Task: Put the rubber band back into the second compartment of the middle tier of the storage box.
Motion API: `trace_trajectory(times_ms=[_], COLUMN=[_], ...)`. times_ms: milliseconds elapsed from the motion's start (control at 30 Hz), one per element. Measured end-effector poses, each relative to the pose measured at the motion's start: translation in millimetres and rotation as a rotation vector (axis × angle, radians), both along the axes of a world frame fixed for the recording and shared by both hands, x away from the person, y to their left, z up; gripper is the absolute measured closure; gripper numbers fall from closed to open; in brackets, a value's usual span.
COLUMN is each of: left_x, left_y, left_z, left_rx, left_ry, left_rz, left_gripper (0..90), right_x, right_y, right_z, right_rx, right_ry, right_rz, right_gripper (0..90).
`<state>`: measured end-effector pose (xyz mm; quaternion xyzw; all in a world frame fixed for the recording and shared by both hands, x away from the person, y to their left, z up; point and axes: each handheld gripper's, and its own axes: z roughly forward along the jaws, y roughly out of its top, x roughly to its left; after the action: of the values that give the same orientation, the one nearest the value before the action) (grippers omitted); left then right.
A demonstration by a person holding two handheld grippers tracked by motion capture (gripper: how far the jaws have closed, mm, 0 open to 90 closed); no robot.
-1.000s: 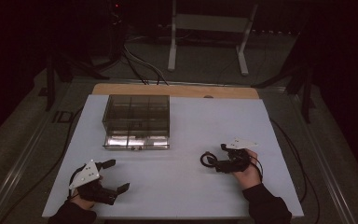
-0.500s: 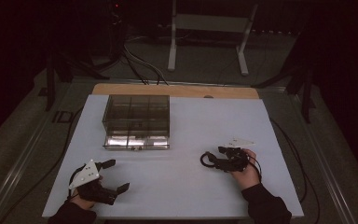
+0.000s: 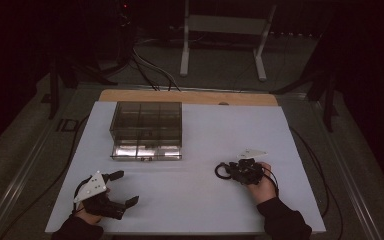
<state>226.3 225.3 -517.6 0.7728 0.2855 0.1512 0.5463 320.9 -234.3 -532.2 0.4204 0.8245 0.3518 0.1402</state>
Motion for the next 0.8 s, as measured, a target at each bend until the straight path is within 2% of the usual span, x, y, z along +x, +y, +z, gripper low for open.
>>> trace_trajectory(times_ms=[233, 267, 300, 367, 467, 800], left_x=[-0.2, -0.1, 0.3, 0.1, -0.1, -0.4], left_y=[0.1, 0.0, 0.0, 0.0, -0.1, 0.4], left_z=[0.0, 0.1, -0.1, -0.1, 0.3, 0.2], left_rx=[0.000, 0.001, -0.002, -0.003, -0.001, 0.000], left_ry=[-0.001, -0.001, 0.001, 0.002, -0.001, -0.001], left_rz=[0.000, -0.001, -0.001, 0.000, -0.002, -0.001], left_gripper=[0.3, 0.3, 0.3, 0.4, 0.3, 0.3], right_x=[-1.5, -1.5, -2.6, -3.2, -3.5, -4.6], right_y=[2.9, 2.9, 5.4, 7.1, 6.6, 3.4], right_z=[0.0, 0.0, 0.4, 0.6, 0.9, 8.0], right_rx=[-0.060, -0.060, -0.086, -0.100, -0.093, -0.026], right_ry=[-0.038, -0.038, -0.051, -0.057, -0.055, -0.033], right_rz=[-0.005, -0.005, 0.003, 0.003, -0.001, -0.019], right_gripper=[82.9, 82.9, 83.7, 84.4, 85.7, 86.4])
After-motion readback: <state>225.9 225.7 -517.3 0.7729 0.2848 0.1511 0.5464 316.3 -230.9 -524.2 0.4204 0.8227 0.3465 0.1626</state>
